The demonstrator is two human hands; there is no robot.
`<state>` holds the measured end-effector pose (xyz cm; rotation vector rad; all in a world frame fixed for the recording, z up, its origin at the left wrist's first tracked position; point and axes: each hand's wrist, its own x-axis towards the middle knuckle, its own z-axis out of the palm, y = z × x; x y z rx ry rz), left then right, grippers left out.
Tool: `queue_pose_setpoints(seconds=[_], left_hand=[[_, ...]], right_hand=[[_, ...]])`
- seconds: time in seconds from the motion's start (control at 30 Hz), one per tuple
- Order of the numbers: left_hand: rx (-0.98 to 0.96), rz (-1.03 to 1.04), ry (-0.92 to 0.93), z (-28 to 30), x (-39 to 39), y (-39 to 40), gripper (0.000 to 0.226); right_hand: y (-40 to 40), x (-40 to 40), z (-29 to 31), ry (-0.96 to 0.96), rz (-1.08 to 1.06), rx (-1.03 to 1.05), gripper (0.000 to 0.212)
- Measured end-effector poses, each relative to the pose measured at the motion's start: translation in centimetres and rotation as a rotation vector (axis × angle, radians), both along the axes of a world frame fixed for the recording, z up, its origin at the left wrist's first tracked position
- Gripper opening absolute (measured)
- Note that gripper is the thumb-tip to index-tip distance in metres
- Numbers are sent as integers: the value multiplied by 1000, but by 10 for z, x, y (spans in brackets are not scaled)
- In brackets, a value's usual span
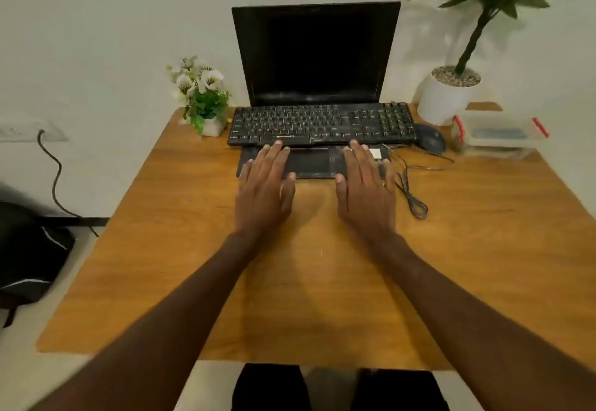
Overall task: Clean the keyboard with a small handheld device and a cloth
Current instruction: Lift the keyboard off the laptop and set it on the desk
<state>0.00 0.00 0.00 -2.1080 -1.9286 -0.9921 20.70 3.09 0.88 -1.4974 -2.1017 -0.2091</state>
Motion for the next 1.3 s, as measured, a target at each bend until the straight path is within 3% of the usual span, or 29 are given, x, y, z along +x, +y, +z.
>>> queue_pose_setpoints(seconds=[0.2, 0.77, 1.3], left_hand=[[59, 14, 11, -13, 0, -14, 54], [-42, 56, -35, -14, -7, -6, 60], [-20, 73, -23, -24, -9, 0, 47]], right_hand=[[-11, -1, -11, -13, -48, 71, 55], [-7, -5, -11, 22, -126, -46, 62], [-2, -1, -16, 16, -91, -50, 59]])
